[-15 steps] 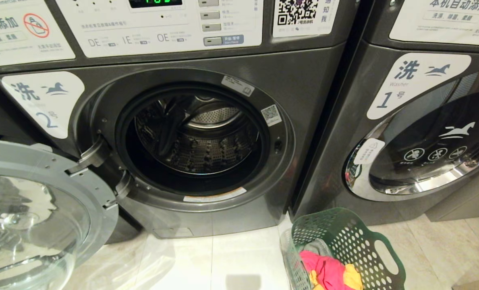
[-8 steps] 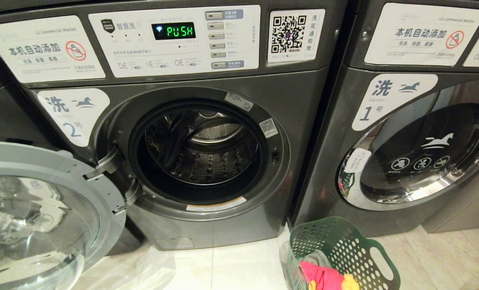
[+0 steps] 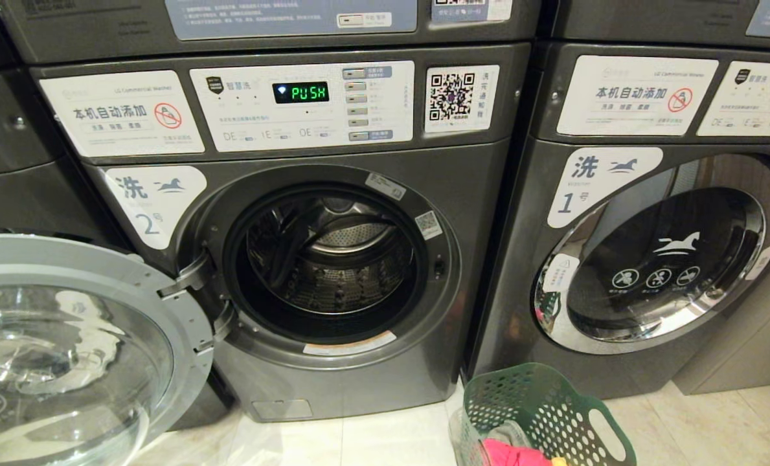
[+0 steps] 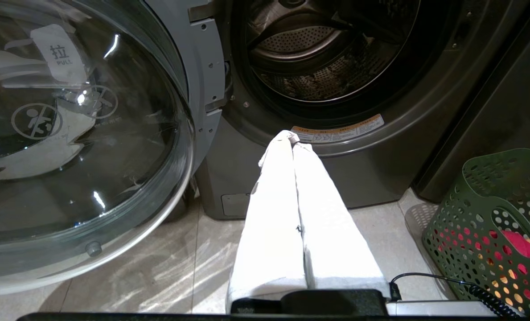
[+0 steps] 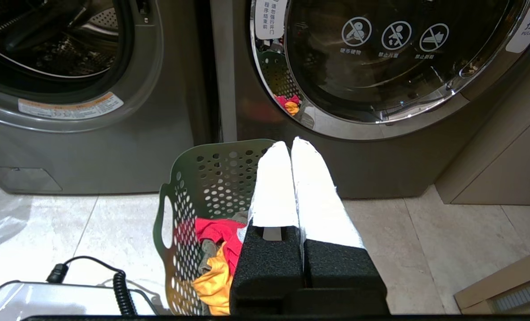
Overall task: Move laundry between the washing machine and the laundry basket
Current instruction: Close the washing machine door with the left hand
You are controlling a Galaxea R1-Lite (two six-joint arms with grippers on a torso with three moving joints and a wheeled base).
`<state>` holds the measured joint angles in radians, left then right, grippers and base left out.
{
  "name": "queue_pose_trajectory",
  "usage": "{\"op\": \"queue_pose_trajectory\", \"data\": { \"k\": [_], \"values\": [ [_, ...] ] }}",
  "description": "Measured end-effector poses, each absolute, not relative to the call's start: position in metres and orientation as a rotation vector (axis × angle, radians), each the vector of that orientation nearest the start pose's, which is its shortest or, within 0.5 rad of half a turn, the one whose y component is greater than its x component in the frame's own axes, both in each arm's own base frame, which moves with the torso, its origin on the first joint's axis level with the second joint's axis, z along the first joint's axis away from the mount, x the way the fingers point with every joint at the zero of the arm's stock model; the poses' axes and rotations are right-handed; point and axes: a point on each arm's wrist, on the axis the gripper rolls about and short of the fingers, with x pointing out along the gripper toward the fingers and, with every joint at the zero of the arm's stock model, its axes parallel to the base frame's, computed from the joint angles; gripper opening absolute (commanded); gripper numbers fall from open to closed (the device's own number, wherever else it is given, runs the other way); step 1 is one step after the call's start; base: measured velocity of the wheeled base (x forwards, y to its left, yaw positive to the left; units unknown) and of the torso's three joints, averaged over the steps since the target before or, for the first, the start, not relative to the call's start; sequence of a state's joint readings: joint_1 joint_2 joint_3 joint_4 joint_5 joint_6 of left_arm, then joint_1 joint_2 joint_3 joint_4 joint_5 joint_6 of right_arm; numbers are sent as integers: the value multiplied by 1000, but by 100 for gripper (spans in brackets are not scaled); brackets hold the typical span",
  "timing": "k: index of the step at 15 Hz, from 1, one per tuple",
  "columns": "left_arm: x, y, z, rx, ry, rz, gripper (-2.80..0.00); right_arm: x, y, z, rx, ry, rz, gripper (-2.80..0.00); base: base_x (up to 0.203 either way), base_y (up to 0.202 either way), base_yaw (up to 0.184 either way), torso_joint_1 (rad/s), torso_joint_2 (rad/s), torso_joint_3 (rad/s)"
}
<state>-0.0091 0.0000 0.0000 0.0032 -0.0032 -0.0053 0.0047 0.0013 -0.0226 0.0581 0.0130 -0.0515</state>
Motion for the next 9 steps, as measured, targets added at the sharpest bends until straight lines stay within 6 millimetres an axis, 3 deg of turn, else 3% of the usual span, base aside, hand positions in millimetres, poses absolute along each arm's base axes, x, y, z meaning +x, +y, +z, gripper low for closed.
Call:
{"op": "queue_pose_trajectory", "data": {
  "k": [6,9],
  "values": [
    [-23,0,75,-5,3,-12,-280,-25,0,76,-45,36,19,-280,0,0,0,0,0,0],
    [-23,0,75,-3,2,-12,-280,-25,0,76,-46,37,19,-280,-152,0,1,7,5,6]
  ]
}}
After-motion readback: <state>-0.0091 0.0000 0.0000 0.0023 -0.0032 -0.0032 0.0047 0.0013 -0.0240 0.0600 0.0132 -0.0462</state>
